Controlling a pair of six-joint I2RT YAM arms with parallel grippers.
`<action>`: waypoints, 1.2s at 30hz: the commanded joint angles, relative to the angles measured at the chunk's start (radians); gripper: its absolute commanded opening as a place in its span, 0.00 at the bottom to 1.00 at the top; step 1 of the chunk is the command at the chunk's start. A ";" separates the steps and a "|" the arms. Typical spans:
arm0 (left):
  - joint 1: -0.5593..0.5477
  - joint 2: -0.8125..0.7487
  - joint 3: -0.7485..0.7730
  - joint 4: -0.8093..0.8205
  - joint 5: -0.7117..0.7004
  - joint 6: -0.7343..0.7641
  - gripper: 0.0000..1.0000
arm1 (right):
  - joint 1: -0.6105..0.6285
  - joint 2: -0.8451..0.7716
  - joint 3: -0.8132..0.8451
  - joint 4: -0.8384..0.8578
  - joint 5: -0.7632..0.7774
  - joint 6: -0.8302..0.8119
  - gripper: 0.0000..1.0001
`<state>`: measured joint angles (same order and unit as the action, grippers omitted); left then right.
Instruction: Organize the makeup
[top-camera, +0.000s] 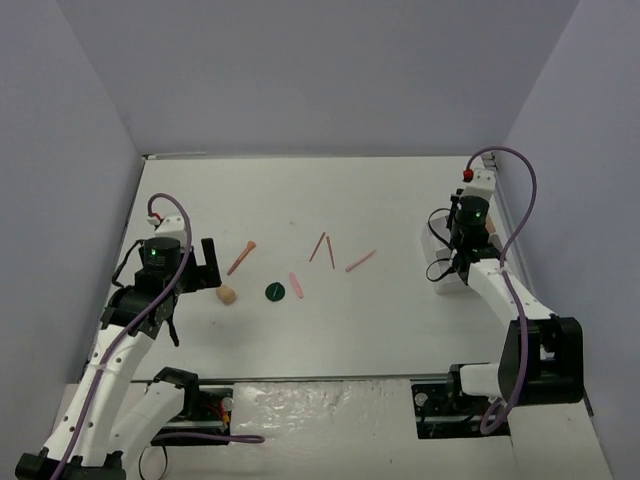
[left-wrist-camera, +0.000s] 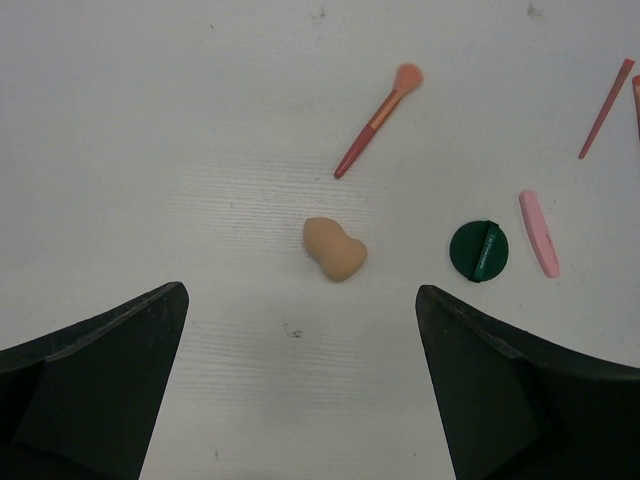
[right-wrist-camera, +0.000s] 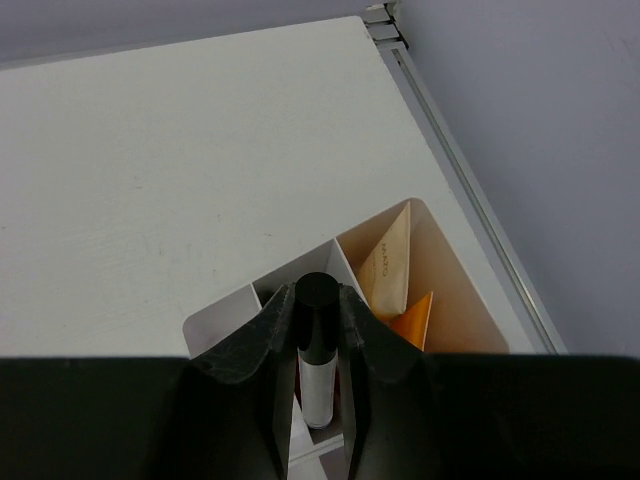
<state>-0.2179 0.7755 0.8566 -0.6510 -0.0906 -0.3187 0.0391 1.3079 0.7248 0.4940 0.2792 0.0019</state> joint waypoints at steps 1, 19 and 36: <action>0.015 -0.041 0.024 0.048 -0.020 0.018 0.97 | -0.008 0.063 -0.018 0.188 0.039 -0.064 0.00; 0.026 -0.035 0.019 0.055 -0.006 0.022 0.97 | 0.062 -0.089 0.027 0.008 0.008 0.054 0.65; 0.031 -0.031 0.002 0.062 0.000 0.025 0.97 | 0.595 -0.206 -0.014 -0.218 -0.137 0.256 0.77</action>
<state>-0.1940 0.7386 0.8518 -0.6453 -0.0828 -0.3130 0.5542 1.0765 0.7312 0.2478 0.1599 0.1843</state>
